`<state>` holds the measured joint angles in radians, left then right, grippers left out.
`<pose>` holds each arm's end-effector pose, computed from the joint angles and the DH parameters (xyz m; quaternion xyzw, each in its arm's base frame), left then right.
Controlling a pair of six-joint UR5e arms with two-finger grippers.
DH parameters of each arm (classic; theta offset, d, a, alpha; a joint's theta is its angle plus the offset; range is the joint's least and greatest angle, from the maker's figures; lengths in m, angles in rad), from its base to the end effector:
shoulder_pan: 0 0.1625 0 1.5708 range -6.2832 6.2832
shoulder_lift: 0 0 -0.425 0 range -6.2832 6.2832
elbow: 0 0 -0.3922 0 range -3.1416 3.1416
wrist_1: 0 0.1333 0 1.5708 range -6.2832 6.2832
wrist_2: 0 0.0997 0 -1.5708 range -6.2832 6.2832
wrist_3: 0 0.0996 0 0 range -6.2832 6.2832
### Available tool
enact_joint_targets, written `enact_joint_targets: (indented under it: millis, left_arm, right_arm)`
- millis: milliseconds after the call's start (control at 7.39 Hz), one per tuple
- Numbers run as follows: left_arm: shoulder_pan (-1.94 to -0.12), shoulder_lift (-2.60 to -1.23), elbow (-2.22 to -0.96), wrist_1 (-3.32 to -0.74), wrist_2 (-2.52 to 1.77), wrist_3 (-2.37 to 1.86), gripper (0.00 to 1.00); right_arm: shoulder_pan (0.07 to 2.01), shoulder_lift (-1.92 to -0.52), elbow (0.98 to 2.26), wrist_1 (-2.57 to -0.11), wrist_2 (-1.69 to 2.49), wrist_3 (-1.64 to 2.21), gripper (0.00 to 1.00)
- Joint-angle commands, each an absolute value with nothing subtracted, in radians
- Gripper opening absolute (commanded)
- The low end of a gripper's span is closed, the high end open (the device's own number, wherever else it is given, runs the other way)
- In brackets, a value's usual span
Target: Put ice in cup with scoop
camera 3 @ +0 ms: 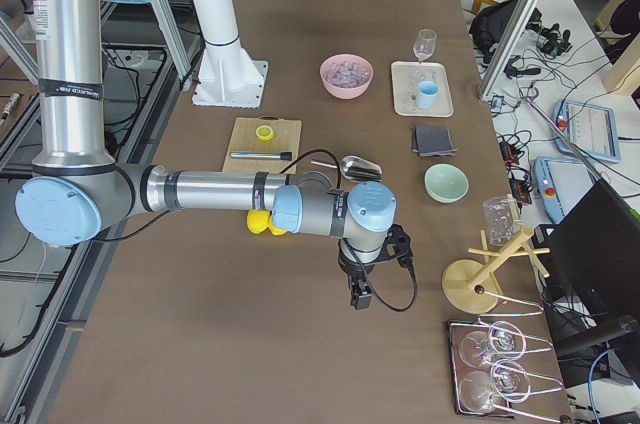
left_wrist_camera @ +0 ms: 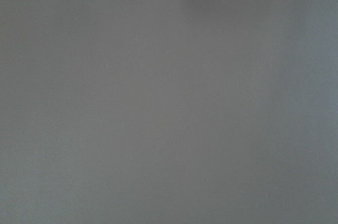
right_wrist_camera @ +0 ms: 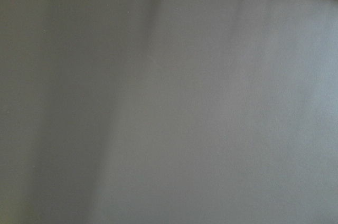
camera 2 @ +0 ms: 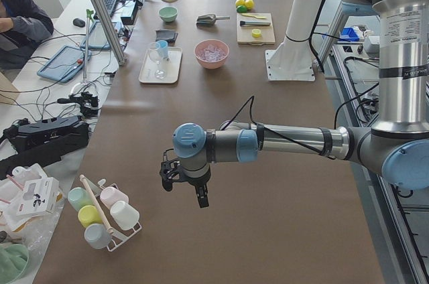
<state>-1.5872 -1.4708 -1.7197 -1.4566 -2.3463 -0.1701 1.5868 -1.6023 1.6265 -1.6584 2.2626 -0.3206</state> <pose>-0.0709 -0.4430 0.6437 -0.0591 0.3745 -0.0984 0.9201 0.0773 -0.4722 0.6607 0.0274 -0.3391 -0.1320 0.9310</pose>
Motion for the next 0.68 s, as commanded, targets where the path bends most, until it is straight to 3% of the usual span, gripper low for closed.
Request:
enact_joint_targets:
  millis: [0,541]
  left_arm:
    - [-1.586,-1.471,-1.721,-1.456,-2.344,-0.183,0.99]
    - [-1.585,-1.468,-1.694,-1.477,-2.345,-0.173,0.99]
  right_arm:
    - [1.588,-1.597,1.628,-1.660,2.267,-0.319,1.00]
    - [1.588,-1.611,1.606,-1.655,2.315,-0.319,1.00]
